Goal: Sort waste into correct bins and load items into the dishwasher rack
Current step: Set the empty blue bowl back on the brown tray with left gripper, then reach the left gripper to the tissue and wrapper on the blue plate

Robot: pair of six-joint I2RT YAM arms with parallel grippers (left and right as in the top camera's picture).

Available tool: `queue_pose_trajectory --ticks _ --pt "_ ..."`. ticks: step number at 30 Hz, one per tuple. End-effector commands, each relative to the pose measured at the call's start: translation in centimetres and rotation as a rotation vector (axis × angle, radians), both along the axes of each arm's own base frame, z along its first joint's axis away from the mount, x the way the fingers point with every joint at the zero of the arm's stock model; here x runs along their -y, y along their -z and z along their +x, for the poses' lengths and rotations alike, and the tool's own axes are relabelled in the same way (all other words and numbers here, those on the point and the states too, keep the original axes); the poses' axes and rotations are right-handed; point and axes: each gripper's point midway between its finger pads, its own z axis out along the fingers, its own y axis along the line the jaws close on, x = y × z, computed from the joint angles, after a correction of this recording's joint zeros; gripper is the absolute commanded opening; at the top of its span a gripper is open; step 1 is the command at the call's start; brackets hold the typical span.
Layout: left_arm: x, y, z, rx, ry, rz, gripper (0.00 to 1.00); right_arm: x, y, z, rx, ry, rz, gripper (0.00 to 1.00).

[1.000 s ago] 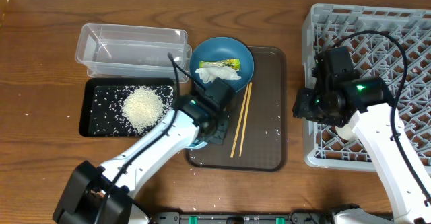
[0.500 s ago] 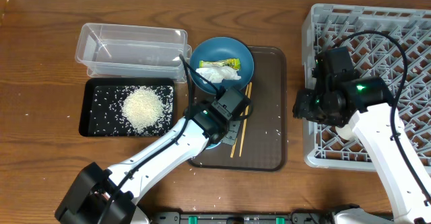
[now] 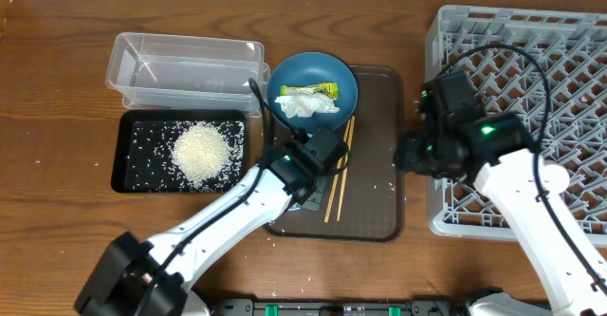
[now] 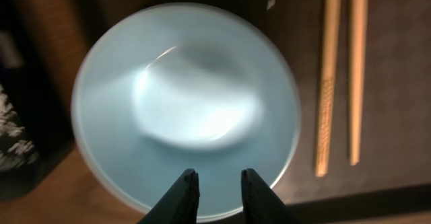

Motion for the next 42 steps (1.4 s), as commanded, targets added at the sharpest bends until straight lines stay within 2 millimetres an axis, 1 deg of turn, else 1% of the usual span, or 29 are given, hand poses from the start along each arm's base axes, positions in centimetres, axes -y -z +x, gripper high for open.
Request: queue_pose_trajectory --ticks 1,3,5,7,10,12,14,15,18,21,23,26,32,33,34,36,37,39,40,42 --pt "-1.1 -4.4 1.9 0.129 -0.057 -0.034 0.29 -2.2 0.5 -1.0 0.010 -0.090 0.012 0.58" --pt "-2.4 -6.0 2.2 0.164 -0.096 -0.053 0.30 -2.6 0.6 -1.0 0.021 -0.080 -0.001 0.58" --pt "-4.4 -7.3 2.2 0.185 -0.149 -0.062 0.31 -3.0 0.5 -0.7 0.038 -0.077 0.005 0.59" --pt "-6.2 -8.1 2.2 0.193 -0.201 -0.063 0.31 -3.5 0.3 -0.5 0.051 -0.085 0.024 0.59" --pt "-8.5 -8.6 2.4 0.195 -0.275 -0.060 0.30 -3.7 0.2 -0.3 0.060 -0.088 0.031 0.59" --pt "-9.3 -8.0 2.4 0.178 -0.291 -0.051 0.31 -3.4 0.2 -0.2 0.059 -0.072 0.032 0.58" --pt "-9.0 -6.9 2.3 0.147 -0.265 -0.054 0.31 -3.2 0.2 0.1 0.061 -0.061 0.034 0.58" --pt "-8.8 -6.1 2.2 0.126 -0.248 -0.054 0.30 -3.1 0.1 0.1 0.062 -0.057 0.034 0.57" --pt "-8.9 -3.7 2.0 0.079 -0.247 -0.022 0.31 -2.9 0.1 0.1 0.059 -0.055 0.036 0.58" --pt "-8.8 -1.5 2.1 0.043 -0.246 0.002 0.30 -2.9 0.2 0.0 0.055 -0.068 0.033 0.58" --pt "-8.7 -0.5 2.3 0.025 -0.246 0.014 0.30 -2.8 0.3 -0.3 0.046 -0.070 0.028 0.58" --pt "-8.3 0.9 2.7 -0.004 -0.244 0.023 0.30 -2.7 0.3 -0.4 0.041 -0.070 0.026 0.58" --pt "-6.8 2.9 2.7 -0.072 -0.231 -0.027 0.29 -2.8 0.3 -0.3 0.043 -0.071 0.028 0.58" --pt "-6.5 3.2 2.6 -0.086 -0.229 -0.037 0.29 -2.8 0.4 -0.4 0.039 -0.071 0.027 0.58" --pt "-6.2 3.3 2.4 -0.102 -0.225 -0.052 0.25 -2.7 0.4 -0.5 0.036 -0.071 0.025 0.58" --pt "-5.7 2.9 2.4 -0.104 -0.219 -0.076 0.24 -2.7 0.4 -0.5 0.034 -0.070 0.023 0.58" --pt "-5.6 2.3 2.7 -0.091 -0.218 -0.084 0.24 -2.7 0.4 -0.5 0.034 -0.070 0.023 0.58" --pt "-5.2 0.1 3.5 -0.048 -0.196 -0.108 0.25 -2.7 0.4 -0.5 0.034 -0.070 0.023 0.58" --pt "-4.9 -1.5 4.1 -0.013 -0.182 -0.127 0.26 -2.7 0.4 -0.5 0.033 -0.066 0.024 0.58" --pt "-4.3 -4.5 5.3 0.071 -0.158 -0.174 0.34 -2.6 0.4 -0.5 0.030 -0.048 0.026 0.58"
